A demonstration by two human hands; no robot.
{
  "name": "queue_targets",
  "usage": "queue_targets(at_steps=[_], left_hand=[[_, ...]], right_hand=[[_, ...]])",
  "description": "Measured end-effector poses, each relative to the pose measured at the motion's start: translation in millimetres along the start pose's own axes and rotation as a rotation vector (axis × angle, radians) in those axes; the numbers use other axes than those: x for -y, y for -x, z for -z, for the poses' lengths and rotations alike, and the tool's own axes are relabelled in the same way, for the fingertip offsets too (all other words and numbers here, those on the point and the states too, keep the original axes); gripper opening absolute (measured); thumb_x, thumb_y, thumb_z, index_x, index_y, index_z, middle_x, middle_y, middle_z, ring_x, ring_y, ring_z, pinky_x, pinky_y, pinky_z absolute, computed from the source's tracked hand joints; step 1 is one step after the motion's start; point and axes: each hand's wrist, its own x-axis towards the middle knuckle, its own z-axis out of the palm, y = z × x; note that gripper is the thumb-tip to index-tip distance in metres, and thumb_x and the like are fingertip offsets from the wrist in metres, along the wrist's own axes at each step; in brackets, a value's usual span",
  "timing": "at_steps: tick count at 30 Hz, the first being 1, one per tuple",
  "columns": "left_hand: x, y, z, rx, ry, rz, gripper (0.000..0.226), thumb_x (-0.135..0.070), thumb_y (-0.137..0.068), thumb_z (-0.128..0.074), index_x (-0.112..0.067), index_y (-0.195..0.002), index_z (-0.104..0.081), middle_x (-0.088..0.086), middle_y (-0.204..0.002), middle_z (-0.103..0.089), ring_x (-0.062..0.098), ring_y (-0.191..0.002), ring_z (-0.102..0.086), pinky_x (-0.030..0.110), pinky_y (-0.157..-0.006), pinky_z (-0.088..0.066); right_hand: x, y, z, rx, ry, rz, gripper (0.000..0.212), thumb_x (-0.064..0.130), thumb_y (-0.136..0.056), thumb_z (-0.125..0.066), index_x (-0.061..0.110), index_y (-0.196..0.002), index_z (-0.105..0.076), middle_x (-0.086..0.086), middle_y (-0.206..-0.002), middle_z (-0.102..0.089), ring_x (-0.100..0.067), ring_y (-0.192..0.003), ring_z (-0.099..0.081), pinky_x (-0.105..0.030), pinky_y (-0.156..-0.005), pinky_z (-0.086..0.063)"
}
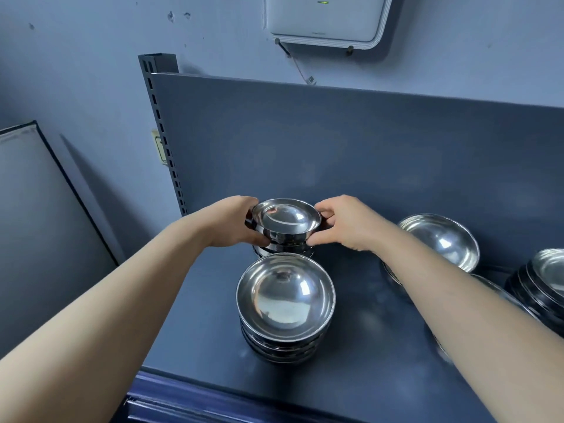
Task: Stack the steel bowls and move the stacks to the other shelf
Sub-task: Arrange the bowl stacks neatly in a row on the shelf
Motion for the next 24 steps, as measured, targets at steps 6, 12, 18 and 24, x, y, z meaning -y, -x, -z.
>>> queue_targets(at_steps=[6, 12, 18, 24], left_hand=[[3, 3, -8, 0.005, 0.078, -0.034, 0.036, -0.031, -0.067, -0.086, -0.019, -0.084, -0.057, -0.001, -0.089, -0.069, 0.018, -0.085, -0.067, 0.048, -0.085, -0.052], [6, 2, -11, 0.015, 0.115, -0.058, 0.039, -0.033, -0.066, -0.086, -0.025, -0.092, -0.059, -0.008, -0.098, -0.069, 0.011, -0.098, -0.065, 0.04, -0.093, -0.05], [4, 8, -13, -0.022, 0.19, -0.096, 0.046, -0.026, -0.073, -0.083, -0.029, -0.113, -0.059, -0.019, -0.107, -0.067, -0.008, -0.103, -0.059, 0.018, -0.091, -0.045], [9, 7, -15, -0.028, 0.169, -0.009, 0.058, -0.035, -0.069, -0.085, -0.022, -0.112, -0.049, -0.017, -0.118, -0.058, 0.007, -0.105, -0.06, 0.034, -0.095, -0.049]], right_hand=[[-2, 6, 0, -0.022, -0.025, 0.009, 0.032, 0.027, -0.062, -0.084, 0.018, -0.09, -0.071, 0.003, -0.083, -0.075, -0.01, -0.058, -0.048, -0.045, -0.069, -0.054], [10, 17, -2, -0.053, -0.024, -0.018, 0.047, 0.03, -0.066, -0.087, 0.017, -0.107, -0.07, -0.005, -0.105, -0.072, -0.027, -0.099, -0.067, -0.052, -0.091, -0.054], [13, 29, -9, -0.105, -0.02, -0.013, 0.057, 0.032, -0.073, -0.085, 0.021, -0.124, -0.063, -0.006, -0.12, -0.067, -0.03, -0.114, -0.06, -0.047, -0.098, -0.049], [4, 26, -13, -0.066, -0.074, -0.066, 0.058, 0.031, -0.066, -0.088, 0.023, -0.117, -0.063, 0.006, -0.102, -0.07, -0.021, -0.102, -0.065, -0.044, -0.095, -0.052]])
